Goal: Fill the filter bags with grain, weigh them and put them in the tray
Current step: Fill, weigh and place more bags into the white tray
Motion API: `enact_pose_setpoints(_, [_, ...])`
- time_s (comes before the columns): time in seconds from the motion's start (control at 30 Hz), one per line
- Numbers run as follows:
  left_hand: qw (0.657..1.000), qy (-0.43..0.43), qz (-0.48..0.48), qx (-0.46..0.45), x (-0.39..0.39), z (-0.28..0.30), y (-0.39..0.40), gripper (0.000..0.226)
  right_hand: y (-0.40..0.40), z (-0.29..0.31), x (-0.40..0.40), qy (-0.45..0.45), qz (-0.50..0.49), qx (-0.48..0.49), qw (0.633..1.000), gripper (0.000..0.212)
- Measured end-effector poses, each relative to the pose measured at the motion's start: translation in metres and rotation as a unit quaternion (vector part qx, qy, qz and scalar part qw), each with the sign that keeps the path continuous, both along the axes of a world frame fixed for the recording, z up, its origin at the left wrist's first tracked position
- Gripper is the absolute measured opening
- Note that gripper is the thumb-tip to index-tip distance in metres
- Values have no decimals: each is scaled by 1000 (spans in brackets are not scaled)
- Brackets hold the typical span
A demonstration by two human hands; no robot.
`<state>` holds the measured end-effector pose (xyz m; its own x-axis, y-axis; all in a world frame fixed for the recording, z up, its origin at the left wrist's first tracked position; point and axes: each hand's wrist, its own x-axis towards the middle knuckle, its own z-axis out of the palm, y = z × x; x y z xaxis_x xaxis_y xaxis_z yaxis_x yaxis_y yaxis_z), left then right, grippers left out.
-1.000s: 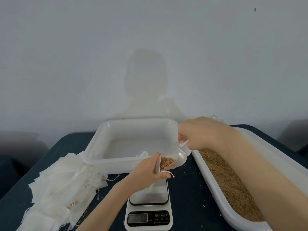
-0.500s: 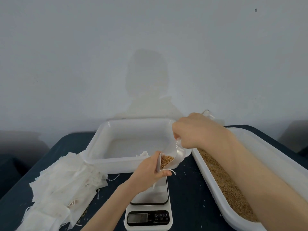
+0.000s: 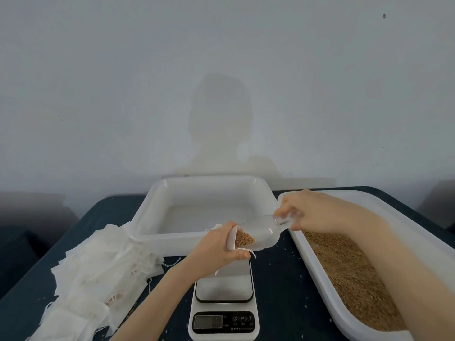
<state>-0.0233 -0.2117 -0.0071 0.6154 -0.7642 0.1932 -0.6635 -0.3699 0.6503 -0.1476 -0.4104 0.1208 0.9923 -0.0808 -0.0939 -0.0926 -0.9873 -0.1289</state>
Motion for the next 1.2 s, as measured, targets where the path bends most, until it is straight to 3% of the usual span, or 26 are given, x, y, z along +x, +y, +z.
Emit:
enact_pose_setpoints(0.23, [1000, 16, 7, -13, 1, 1, 0, 48, -22, -30, -4, -21, 8, 158, 987, 39])
enact_pose_setpoints(0.7, [995, 67, 6, -68, -3, 5, -1, 37, -33, -44, -13, -49, -6, 230, 972, 39])
enact_pose_setpoints(0.9, [1000, 2, 4, 18, -7, 7, -6, 47, -29, -27, -10, -10, -20, 151, 988, 36])
enact_pose_setpoints(1.1, [999, 7, 4, 40, -14, -1, -18, 52, 3, 18, 4, 10, -2, -83, 996, 54])
enact_pose_setpoints(1.2, [1000, 16, 21, 12, -16, -3, -21, 49, 27, 40, 11, -14, 24, -171, 985, 48])
